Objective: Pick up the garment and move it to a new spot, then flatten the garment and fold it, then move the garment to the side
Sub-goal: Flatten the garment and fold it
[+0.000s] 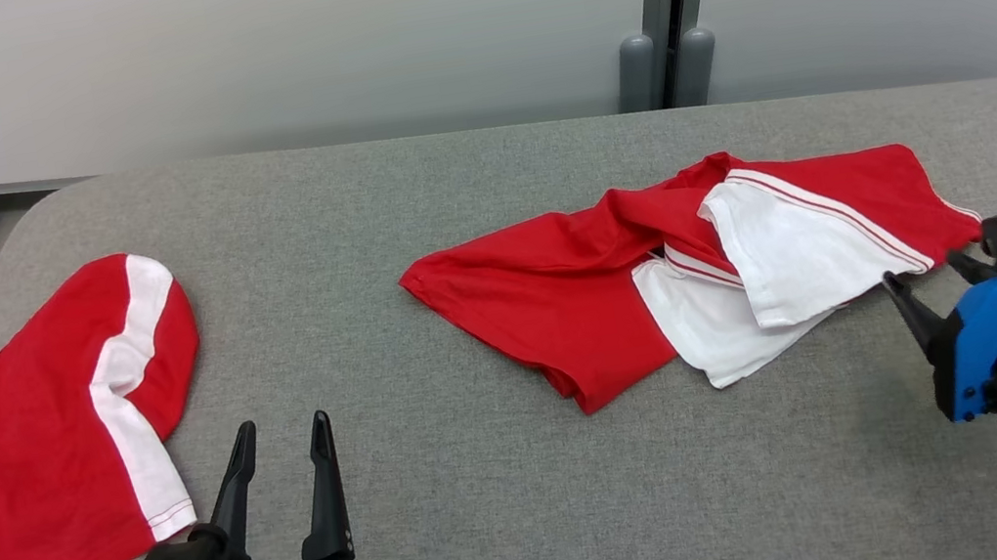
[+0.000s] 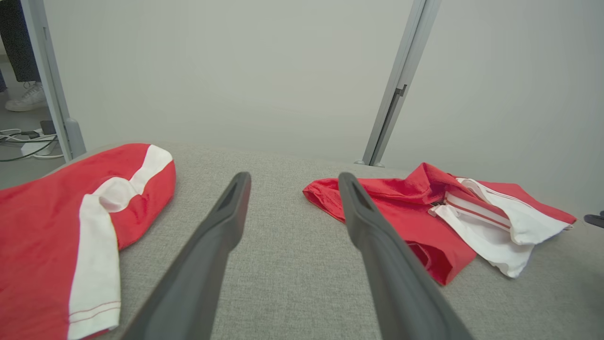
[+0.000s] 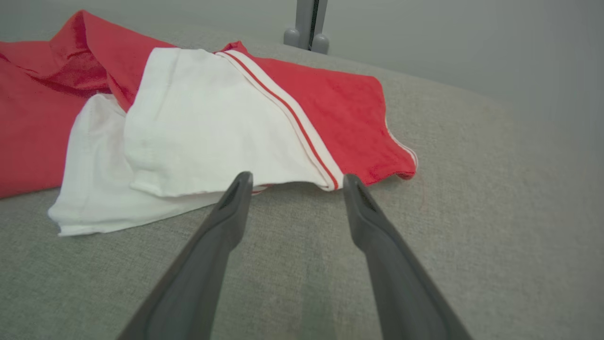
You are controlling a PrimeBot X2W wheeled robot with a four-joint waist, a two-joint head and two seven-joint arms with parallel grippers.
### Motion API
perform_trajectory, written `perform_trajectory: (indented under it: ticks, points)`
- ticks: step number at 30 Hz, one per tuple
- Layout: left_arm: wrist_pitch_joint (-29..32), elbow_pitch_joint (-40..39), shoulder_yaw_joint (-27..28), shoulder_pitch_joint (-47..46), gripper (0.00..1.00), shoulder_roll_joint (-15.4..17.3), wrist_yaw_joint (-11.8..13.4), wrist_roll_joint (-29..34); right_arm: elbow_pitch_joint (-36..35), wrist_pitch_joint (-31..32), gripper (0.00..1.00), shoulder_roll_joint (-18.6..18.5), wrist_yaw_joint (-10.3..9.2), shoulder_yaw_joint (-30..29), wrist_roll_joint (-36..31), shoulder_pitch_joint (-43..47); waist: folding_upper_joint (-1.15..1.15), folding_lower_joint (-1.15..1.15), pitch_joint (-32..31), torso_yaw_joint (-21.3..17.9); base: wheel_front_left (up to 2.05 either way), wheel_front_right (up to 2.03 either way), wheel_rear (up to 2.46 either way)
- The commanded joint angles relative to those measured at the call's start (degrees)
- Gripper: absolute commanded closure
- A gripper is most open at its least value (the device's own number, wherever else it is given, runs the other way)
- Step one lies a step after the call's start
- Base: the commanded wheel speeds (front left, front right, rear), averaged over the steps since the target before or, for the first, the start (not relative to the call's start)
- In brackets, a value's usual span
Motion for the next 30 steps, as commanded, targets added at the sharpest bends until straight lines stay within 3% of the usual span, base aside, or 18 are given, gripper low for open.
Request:
perform_trajectory:
  ticks: [1,5,11,20,30]
  points:
    - [-0.26,-0.22,0.31,-0.59,0.00,-0.05,-0.27,0.32,-0.98,-1.78,0.00,1.05,0.01,-0.09,-2.52,0.89,-0.01,0.00,0.31,-0.05,0.00,0.00,0.00]
    - [-0.26,-0.11,0.46,-0.98,0.00,-0.25,-0.41,0.45,-2.96,-3.52,0.00,3.46,0.01,-0.37,-8.85,0.41,-0.01,0.00,0.95,-0.19,0.00,0.00,0.00]
    - [-0.26,-0.08,0.38,-1.67,0.00,-0.54,-0.66,0.67,-5.38,-0.27,0.00,9.15,0.01,-2.00,-16.64,-1.27,-0.01,0.00,1.93,0.12,0.00,0.00,0.00]
    - [-0.26,0.33,-0.14,-4.04,0.00,-1.57,-1.36,1.20,-3.67,4.64,0.00,12.52,0.01,-9.03,-30.81,-3.38,-0.01,0.00,4.92,2.82,0.00,0.00,0.00]
    - [-0.27,0.63,0.51,-4.66,0.00,-2.16,-1.95,1.88,-2.19,4.41,0.00,13.94,0.01,-18.51,-40.99,-2.98,-0.01,0.00,6.17,4.32,0.00,0.00,0.00]
